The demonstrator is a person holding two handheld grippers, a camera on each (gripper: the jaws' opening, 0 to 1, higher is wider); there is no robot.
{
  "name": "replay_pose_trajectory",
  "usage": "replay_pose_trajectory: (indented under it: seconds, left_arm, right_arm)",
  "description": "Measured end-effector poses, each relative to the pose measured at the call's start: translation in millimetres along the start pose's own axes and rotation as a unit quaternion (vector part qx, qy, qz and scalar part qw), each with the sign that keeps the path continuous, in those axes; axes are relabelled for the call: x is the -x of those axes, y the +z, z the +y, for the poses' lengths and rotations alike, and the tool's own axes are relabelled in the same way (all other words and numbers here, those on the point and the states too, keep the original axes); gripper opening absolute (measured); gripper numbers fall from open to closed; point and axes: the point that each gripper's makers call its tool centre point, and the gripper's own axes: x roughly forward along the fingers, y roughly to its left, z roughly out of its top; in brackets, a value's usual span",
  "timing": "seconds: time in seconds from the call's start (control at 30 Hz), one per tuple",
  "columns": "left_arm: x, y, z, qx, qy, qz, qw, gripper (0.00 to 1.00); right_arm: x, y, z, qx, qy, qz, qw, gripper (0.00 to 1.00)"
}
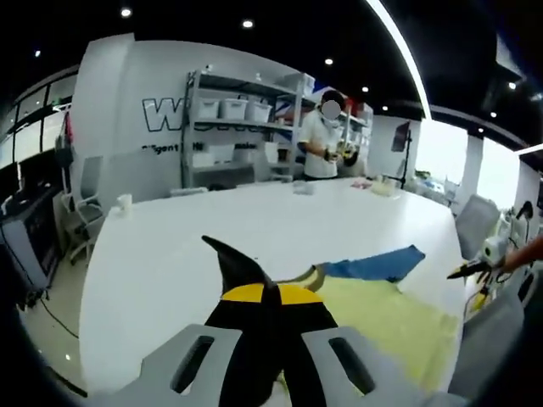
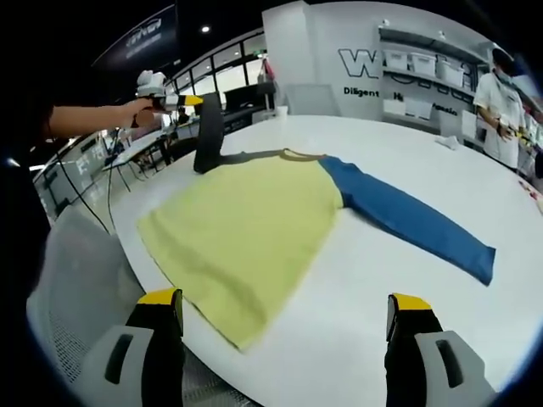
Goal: Fold the garment on the visible template until the final outline fits inside the template.
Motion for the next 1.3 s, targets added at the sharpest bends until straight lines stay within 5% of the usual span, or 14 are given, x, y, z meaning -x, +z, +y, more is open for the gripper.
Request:
replay_pose_trajectory:
  seconds: [0.5, 0.93, 1.3]
  left_arm:
    - [-23.6, 55.2, -60.6, -0.007, -0.067, -0.039, 0.9970, 0.02]
    - [-50.1, 58.3, -102.4, -0.015, -0.111, -0.027, 0.9933, 0.02]
    - [-80.3, 32.1, -127.8, -0.016, -0.130, 0.006, 0.9913, 0.02]
  right_arm:
    - [6.5, 7.1, -11.2, -0.018, -0.014, -0.020, 0.9995, 0.99]
    - [10.4, 4.8, -10.5, -0.031, -0.014, -0.027, 0.9991, 0.99]
    - [16.1, 6.9, -12.9, -0.035, -0.015, -0.031, 0.9988, 0.99]
